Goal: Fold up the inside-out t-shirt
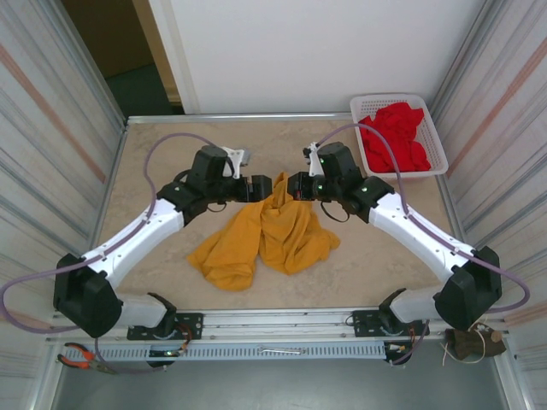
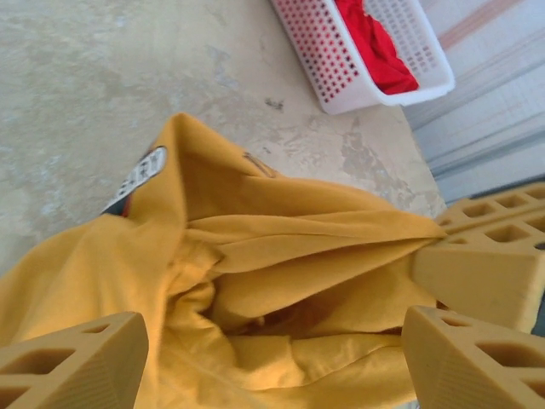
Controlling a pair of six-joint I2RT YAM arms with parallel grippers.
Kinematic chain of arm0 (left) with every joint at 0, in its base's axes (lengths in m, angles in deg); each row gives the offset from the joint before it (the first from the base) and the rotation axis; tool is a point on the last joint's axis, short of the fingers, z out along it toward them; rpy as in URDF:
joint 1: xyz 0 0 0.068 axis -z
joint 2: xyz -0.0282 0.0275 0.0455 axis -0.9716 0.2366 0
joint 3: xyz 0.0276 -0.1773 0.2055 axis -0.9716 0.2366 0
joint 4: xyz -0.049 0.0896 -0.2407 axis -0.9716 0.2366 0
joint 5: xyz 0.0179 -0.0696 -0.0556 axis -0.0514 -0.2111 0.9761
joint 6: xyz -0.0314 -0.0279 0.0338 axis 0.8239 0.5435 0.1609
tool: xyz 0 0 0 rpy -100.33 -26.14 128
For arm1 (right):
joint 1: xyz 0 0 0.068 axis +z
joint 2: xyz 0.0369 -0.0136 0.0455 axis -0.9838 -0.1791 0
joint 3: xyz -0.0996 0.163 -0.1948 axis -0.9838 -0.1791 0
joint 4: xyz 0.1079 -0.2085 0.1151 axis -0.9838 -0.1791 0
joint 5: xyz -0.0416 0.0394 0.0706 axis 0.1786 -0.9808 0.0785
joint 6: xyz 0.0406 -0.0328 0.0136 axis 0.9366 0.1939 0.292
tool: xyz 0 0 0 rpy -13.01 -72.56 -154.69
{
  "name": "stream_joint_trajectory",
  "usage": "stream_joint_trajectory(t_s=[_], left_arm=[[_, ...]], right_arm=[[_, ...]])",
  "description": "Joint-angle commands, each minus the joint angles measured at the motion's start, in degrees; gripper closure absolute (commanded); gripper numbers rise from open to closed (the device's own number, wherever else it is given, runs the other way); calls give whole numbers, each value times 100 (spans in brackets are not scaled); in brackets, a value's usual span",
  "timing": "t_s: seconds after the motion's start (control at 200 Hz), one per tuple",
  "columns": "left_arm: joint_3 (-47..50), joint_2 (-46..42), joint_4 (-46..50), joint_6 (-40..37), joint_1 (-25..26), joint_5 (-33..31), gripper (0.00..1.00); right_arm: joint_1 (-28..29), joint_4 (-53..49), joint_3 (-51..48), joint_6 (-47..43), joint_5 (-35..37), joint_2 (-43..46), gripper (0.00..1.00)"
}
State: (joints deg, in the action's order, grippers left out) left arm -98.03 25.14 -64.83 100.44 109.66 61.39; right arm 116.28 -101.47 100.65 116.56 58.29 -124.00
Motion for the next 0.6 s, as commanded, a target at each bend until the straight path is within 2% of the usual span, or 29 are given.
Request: stream_joint_trajectory(t_s=[0.0, 0.386, 0.411, 0.531, 0.596], left_arm=[[172, 177, -389, -221, 128, -167, 21], [-291, 1653, -760, -405, 540, -457, 22], [-352, 1750, -751, -435, 559, -419, 26], [-480, 1794, -725, -554, 560, -275, 76], [-511, 1538, -654, -626, 489, -190, 96]], right_arm=[[-21, 238, -7, -42, -145, 351, 100], [-68, 148, -70, -13, -162, 720, 100], [-80, 152, -108, -14, -137, 767, 100], [-343, 146, -449, 8, -98, 974, 100], [-568, 179, -724, 26, -71, 1052, 100]])
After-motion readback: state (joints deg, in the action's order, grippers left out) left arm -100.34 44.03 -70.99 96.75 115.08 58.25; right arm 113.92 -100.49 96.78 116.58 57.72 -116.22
